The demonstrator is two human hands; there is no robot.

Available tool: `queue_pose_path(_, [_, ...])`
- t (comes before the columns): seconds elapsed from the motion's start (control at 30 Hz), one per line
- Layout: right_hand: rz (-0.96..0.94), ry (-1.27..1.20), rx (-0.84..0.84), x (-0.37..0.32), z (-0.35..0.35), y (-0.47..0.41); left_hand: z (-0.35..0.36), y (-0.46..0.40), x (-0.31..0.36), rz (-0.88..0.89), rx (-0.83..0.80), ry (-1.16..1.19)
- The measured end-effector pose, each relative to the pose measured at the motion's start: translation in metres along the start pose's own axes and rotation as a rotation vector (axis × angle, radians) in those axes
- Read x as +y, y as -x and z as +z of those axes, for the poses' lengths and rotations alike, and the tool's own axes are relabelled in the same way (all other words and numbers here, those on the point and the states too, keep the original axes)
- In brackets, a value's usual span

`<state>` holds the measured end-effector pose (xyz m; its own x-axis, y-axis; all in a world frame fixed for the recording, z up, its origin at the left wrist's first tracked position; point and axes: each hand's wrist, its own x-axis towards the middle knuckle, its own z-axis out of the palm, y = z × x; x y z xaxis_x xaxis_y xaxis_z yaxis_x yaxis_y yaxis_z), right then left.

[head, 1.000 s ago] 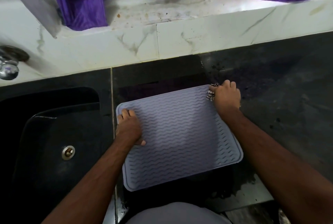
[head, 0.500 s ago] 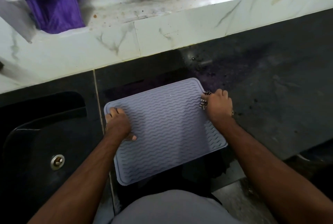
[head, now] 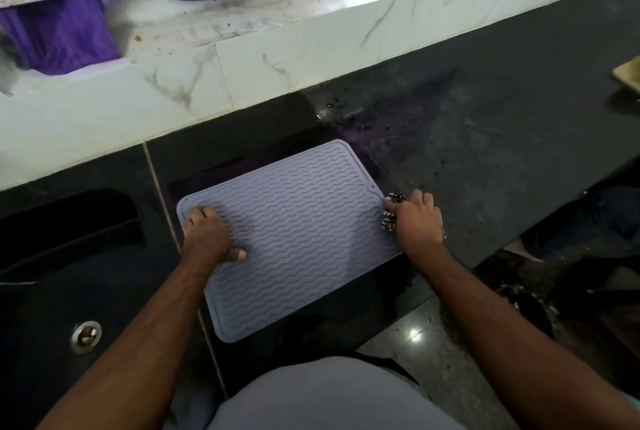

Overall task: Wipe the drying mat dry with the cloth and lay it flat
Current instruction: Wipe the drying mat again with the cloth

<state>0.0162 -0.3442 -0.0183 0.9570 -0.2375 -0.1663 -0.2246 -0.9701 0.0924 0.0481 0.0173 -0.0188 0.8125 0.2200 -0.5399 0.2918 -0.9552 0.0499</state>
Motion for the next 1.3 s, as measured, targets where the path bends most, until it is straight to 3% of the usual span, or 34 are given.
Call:
queue_pose_path(0.23, [-0.085, 0.123, 0.027, -0.002, 0.010, 0.042, 0.016, 0.002, -0.019, 0.149, 0.019, 0.091])
queue_pose_path(0.37, [-0.047, 0.087, 0.035, -0.001, 0.014, 0.056, 0.024, 0.006, -0.029, 0.196, 0.049, 0.232])
queue_pose_path(0.7, [0.074, 0.057, 0.020, -0.024, 0.023, 0.101, 0.032, 0.005, -0.033, 0.246, 0.106, 0.204])
queue_pose_path(0.8, [0.072, -0.013, 0.004, -0.038, 0.025, 0.111, 0.042, 0.023, -0.032, 0.299, 0.285, 0.147])
queue_pose_path(0.9, [0.052, -0.074, -0.007, -0.061, 0.025, 0.126, 0.061, 0.054, -0.030, 0.500, 0.488, 0.191])
queue_pose_path(1.03, [-0.008, -0.104, -0.036, -0.100, 0.023, 0.149, 0.096, 0.079, -0.040, 0.569, 0.335, 0.210])
queue_pose_path(1.3, [-0.266, -0.121, -0.137, -0.171, 0.009, 0.182, 0.079, 0.068, -0.053, 0.655, 0.274, 0.123])
